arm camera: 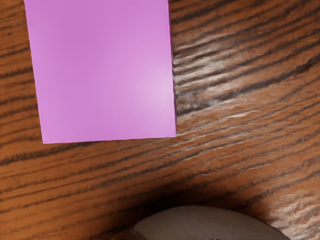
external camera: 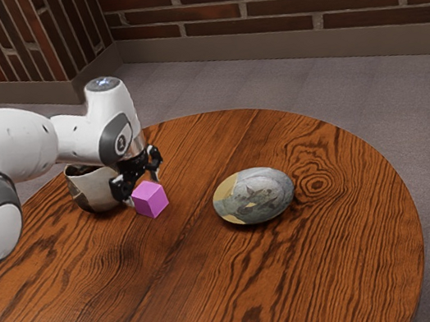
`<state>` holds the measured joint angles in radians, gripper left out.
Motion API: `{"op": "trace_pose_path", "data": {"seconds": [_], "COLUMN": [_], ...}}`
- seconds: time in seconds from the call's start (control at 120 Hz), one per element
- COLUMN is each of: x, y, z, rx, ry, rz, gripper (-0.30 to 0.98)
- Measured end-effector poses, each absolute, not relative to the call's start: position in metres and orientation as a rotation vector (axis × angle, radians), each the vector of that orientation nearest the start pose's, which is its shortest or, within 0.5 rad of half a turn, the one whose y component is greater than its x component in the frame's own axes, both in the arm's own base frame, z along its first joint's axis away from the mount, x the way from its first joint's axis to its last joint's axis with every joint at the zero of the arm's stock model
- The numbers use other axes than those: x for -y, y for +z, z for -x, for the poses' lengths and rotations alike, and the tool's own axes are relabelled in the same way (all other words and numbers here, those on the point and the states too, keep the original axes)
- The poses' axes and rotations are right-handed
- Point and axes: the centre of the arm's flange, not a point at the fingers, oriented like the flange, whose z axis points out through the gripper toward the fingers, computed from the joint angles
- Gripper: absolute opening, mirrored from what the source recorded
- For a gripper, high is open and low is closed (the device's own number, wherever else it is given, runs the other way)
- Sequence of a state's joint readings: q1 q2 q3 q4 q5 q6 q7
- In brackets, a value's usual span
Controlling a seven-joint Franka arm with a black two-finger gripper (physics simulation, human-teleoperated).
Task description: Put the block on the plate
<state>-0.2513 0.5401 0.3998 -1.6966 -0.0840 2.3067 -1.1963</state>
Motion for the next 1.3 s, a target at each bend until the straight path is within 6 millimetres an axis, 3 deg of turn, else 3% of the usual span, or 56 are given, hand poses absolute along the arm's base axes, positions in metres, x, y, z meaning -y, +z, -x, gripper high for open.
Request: {"op": "trace_pose_path", "data": {"seconds": [0.117, 0.375, 0.55, 1.125, 1.3], "x": [-0.073, -0.084, -0.084, -0.093, -0.093], "y": [0.305, 0.290, 0.284, 0.259, 0.261], "z": [-0.693, -0.696, -0.708, -0.711, -0.711], "rx": [1.972, 2.071, 2.103, 2.171, 2.185], "ry": [-0.271, -0.264, -0.280, -0.247, -0.251], "rz": [2.376, 2.289, 2.269, 2.202, 2.195], "gripper": [0.69, 0.69, 0.69, 0.68, 0.52]}}
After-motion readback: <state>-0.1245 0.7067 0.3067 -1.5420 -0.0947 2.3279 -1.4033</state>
